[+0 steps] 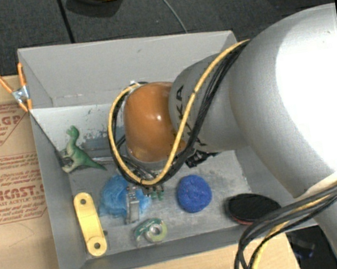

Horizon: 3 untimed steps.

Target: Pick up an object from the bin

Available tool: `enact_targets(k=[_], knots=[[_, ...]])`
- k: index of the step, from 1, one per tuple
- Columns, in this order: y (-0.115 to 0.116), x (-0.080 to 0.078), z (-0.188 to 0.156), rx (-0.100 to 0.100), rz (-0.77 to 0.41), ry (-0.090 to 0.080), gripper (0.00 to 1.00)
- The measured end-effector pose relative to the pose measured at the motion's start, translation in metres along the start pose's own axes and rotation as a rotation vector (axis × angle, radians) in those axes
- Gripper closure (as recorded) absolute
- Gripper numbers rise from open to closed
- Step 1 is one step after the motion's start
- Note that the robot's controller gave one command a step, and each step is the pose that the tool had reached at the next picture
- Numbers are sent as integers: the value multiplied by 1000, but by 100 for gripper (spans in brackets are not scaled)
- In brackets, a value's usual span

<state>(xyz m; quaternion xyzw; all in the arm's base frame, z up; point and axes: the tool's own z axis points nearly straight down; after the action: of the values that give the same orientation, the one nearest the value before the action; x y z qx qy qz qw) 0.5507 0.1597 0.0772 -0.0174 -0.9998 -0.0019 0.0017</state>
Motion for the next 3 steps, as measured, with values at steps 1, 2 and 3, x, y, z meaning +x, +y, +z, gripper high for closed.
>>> enact_targets(k=[1,2,3], knots=[[-33,-21,-9,-2,43,-9,100],[-33,-21,-9,-2,43,-9,100],[-23,-26,2,-3,54,-11,100]])
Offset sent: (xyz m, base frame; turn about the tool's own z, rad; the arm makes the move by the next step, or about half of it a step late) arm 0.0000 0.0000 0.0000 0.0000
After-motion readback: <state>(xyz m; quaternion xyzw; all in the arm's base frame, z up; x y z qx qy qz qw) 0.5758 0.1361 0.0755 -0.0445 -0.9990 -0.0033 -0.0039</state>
